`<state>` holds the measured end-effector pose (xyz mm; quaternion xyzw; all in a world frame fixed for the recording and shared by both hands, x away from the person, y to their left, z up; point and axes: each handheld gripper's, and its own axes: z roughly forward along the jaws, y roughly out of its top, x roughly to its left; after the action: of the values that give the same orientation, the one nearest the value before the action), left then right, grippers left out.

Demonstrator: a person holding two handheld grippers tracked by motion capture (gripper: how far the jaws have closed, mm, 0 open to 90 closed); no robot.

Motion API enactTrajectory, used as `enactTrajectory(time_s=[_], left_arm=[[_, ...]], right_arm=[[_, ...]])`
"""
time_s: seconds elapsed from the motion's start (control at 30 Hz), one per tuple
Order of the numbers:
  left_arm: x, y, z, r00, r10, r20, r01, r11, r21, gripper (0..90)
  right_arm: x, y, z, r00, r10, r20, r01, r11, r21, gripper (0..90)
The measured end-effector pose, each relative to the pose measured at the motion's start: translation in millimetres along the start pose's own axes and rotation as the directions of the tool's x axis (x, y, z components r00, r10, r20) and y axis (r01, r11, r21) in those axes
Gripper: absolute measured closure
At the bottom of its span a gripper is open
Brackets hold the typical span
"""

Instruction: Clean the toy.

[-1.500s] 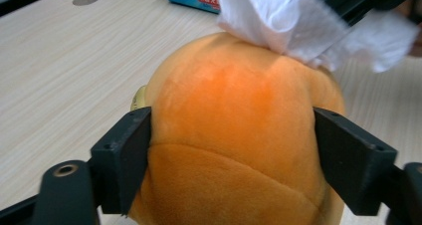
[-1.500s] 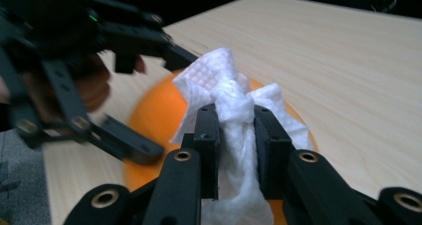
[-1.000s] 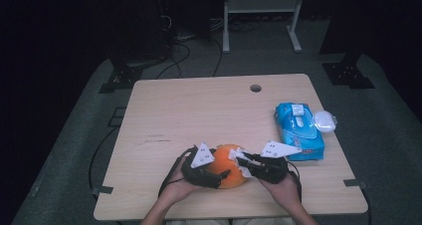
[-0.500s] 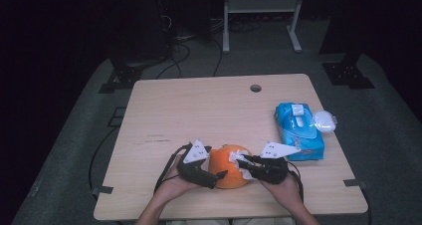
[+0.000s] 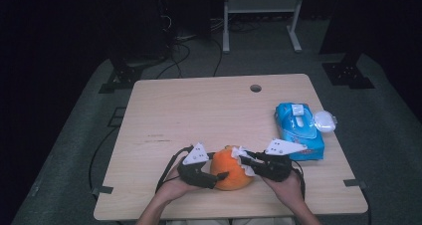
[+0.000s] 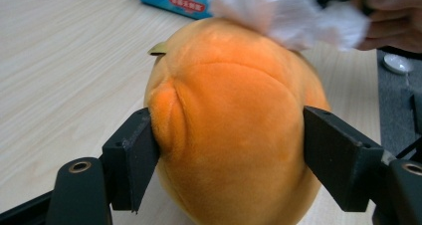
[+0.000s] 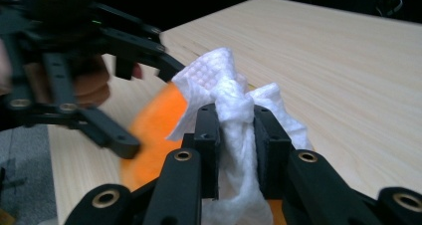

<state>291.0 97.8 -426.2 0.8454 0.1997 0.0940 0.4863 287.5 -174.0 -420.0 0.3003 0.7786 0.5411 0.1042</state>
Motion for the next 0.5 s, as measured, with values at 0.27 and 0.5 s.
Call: enactTrajectory(time_s=[0.27,0.5], left_arm=[[6.6,-6.5,8.0,0.9939,-0.105,0.035,0.104,0.9942,0.029,17.0],[-0.3,2.2,-0.1,0.9981,0.003,-0.062,-0.003,1.0,0.0,31.1]], right_arm=[[5.3,-1.6,1.7,1.0,-0.004,-0.006,0.004,1.0,0.008,74.8],[30.6,9.3,6.1,0.9932,-0.106,-0.047,0.105,0.994,-0.028,74.7]])
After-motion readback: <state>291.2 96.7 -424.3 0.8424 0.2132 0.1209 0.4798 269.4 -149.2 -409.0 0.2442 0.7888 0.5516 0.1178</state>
